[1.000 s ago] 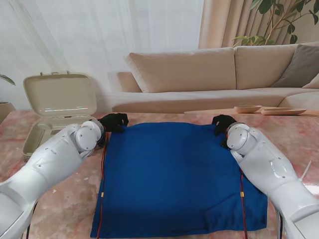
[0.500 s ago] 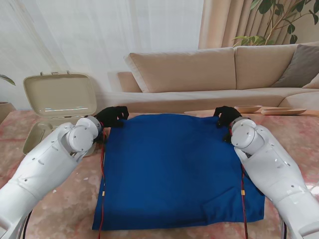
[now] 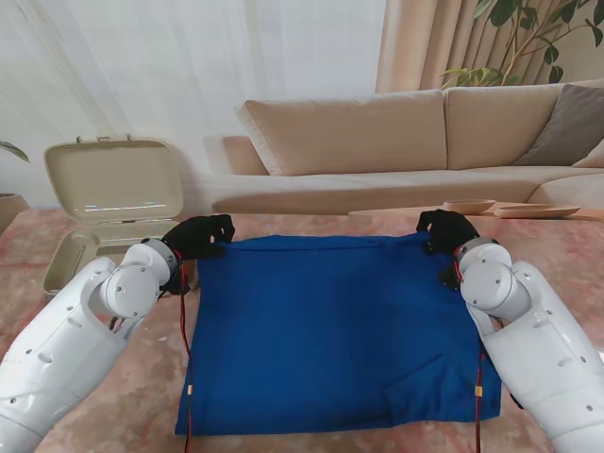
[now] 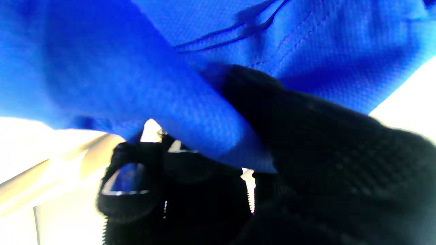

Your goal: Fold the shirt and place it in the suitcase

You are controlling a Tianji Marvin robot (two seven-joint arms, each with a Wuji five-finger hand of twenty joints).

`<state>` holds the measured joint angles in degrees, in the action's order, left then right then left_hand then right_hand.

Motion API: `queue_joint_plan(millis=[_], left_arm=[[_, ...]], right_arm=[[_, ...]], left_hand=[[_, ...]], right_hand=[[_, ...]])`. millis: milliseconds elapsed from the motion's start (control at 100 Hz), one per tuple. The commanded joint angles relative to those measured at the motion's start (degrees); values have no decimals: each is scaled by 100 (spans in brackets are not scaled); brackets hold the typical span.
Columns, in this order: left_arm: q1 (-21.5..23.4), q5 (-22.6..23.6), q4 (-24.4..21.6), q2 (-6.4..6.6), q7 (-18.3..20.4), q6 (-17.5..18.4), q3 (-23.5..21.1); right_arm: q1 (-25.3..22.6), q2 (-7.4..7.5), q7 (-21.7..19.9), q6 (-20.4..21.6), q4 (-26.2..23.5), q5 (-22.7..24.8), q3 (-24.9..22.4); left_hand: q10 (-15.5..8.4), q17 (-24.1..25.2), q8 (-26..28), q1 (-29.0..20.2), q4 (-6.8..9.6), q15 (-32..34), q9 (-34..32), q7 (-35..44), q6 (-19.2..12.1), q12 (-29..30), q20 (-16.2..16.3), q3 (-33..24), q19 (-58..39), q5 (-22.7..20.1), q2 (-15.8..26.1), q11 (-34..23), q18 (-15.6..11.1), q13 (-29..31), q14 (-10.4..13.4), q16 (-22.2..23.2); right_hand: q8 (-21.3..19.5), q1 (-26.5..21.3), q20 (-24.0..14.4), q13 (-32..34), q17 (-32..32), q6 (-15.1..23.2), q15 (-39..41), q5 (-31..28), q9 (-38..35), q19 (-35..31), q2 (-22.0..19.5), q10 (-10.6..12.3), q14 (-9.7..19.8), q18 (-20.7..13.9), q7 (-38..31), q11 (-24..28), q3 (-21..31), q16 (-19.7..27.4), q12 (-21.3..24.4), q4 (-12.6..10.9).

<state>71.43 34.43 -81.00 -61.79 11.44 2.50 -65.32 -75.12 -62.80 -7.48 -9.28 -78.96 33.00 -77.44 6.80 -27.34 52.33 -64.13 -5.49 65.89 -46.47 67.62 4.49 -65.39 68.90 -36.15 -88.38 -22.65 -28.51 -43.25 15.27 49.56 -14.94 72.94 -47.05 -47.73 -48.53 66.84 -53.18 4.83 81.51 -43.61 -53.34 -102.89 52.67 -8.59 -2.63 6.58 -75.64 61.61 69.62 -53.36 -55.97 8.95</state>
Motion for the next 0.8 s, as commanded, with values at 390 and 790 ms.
queue_joint_plan(millis=[390,790], left_arm=[[1476,227,-1442,130,292,-2,-810],[2456,514,-2173,123,118,27,-1179]], right_arm=[[-1362,74,-85,356,-1217,64,-768],[-2204,47,89,591,-1760,152,-1117]], left_hand=[[-47,35,112,-351,232,131,-18,103,-159,-150,241,-25,-410,-55,4,-133,-27,193,-127,115],[-48,44,135,-371,211,121,-25,71,-150,-169,277,28,-405,-61,2,-113,-16,185,-140,146]], right_hand=[[-125,-386,-251,308,-63,94,232,-62,-132,-588,148,-212,-105,-140,-183,198,328,-272,-45,-267],[-115,-427,-259,340,-41,95,191,-144,-215,-592,267,-216,-191,-66,-78,118,299,-273,-26,-261]])
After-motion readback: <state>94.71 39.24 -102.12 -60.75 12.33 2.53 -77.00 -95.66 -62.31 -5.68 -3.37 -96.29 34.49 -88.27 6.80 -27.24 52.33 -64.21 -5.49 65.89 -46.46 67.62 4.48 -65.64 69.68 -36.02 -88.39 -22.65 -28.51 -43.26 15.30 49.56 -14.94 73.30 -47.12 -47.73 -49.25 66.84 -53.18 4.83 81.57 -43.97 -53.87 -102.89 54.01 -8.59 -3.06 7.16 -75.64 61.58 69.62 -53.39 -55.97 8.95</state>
